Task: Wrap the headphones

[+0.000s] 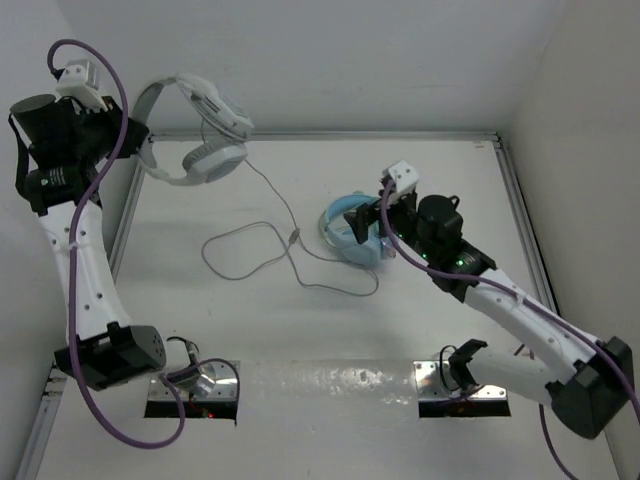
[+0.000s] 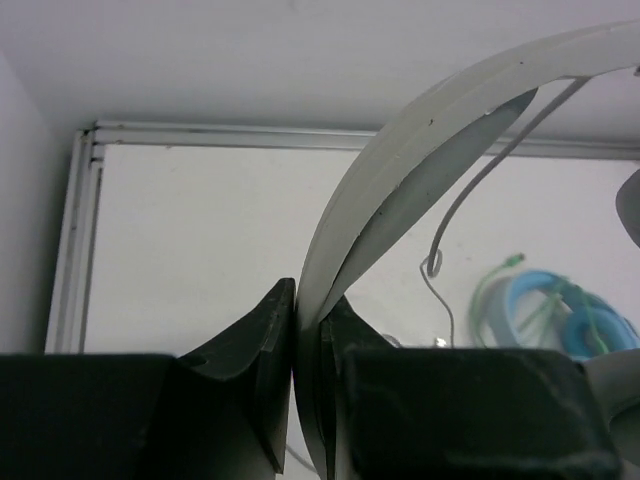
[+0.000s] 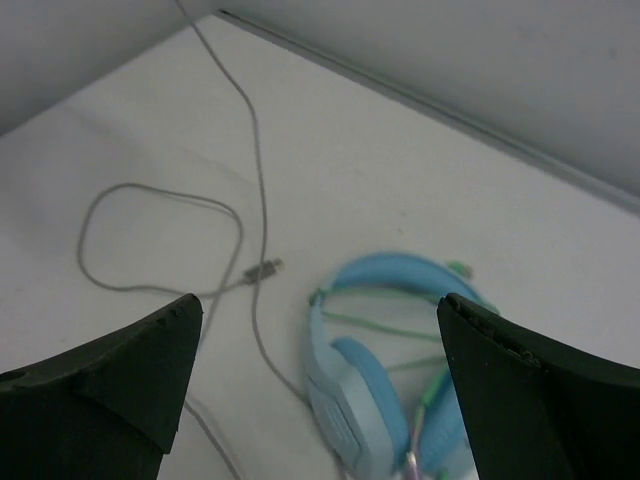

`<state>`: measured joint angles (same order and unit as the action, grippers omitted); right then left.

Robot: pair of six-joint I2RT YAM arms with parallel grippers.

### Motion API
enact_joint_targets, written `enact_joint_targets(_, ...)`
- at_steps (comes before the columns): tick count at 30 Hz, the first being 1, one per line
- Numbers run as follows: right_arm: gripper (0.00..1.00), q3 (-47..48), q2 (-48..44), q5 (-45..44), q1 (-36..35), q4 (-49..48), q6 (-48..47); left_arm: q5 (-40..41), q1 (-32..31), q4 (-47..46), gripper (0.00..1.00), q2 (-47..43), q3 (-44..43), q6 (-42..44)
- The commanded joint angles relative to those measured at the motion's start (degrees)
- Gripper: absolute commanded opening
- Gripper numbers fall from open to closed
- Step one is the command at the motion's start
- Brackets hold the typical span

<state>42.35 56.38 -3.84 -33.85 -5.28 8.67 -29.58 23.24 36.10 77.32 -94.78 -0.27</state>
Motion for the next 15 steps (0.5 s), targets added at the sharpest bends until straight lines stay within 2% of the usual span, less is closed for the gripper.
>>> enact_joint_targets(1, 0.99, 6.5, 6.8, 11.6, -1.5, -14.8, -6.8, -6.6, 0.1, 6.2, 0.0, -0.3, -1.3, 0.0)
enact_joint_targets(3, 0.99, 7.7, 12.2, 13.3, -1.7, -23.0, -6.6, -7.2, 0.1, 9.3, 0.0, -1.3, -3.0, 2.4)
enact_joint_targets(8, 0.99, 9.9, 26.4, 27.5, -3.1, -35.8, -1.1, -7.5, 0.0, 13.7, 0.0, -2.6, -9.3, 4.2)
enact_joint_targets(9, 0.99, 9.5, 28.6, 27.9, -3.8, -41.3, -0.9, -7.4, -0.1, 14.3, 0.0, -2.6, -10.4, 4.4)
enact_joint_targets(12, 0.99, 11.7, 38.3, 27.3, -4.8, -47.4, 0.6, -7.5, -0.2, 15.7, 0.0, -2.7, -14.3, 4.8)
enact_joint_targets(15, 0.99, 17.6, 47.8, 23.7, -5.3, -48.3, 3.1, -8.4, -0.3, 16.5, 0.0, -2.8, -17.3, 4.4)
